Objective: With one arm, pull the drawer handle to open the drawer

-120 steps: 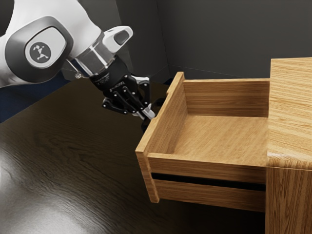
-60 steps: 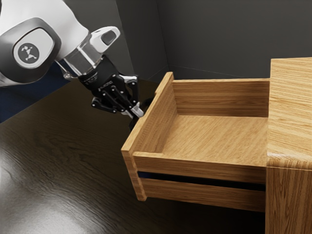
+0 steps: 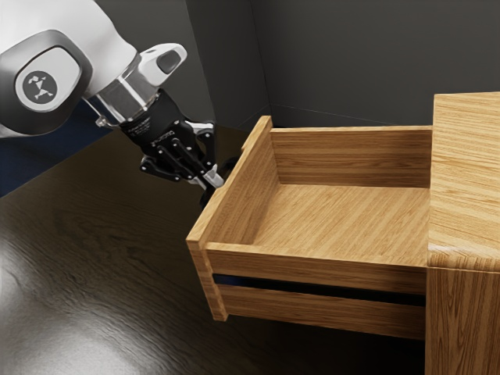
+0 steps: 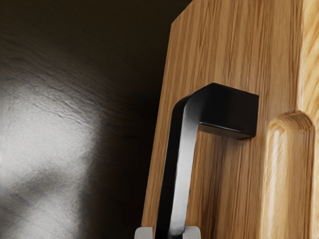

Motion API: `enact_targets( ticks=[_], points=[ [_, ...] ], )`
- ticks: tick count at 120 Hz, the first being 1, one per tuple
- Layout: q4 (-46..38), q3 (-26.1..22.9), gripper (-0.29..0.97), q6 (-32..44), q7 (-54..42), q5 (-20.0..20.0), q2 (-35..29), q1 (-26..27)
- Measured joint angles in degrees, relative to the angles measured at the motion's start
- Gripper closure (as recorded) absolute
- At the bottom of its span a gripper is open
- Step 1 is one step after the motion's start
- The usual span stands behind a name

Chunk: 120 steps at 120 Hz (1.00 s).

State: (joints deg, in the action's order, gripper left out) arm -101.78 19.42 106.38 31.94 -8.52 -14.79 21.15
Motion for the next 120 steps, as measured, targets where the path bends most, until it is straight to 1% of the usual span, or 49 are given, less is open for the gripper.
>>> enact_targets(
  ticks=[17,38,68,76,80,86,97,107,120],
  points=[
    [-0.01,0.0,0.78,-0.01,0.01,0.03,-0.04,-0.01],
    [-0.01,0.0,0.7,0.02,-0.05,-0.19,-0.07,0.01],
    [0.02,-0.02,0.61,-0.06,-0.28,-0.51,-2.78,0.02],
    [0.21,-0.11,0.56,-0.19,-0.35,-0.49,-3.38,0.06],
    [0.65,-0.17,0.48,-0.5,-0.41,-0.25,-3.44,0.08],
    [2.76,-0.4,0.38,-1.59,-0.5,0.74,-3.04,0.09],
    [11.13,-1.2,0.25,-6.22,-0.58,3.68,0.94,0.27],
    [18.41,-3.02,0.17,-10.9,-0.64,5.53,5.76,0.69],
    [25.13,-3.67,0.1,-15.88,-0.7,6.75,10.47,1.16]
  ],
)
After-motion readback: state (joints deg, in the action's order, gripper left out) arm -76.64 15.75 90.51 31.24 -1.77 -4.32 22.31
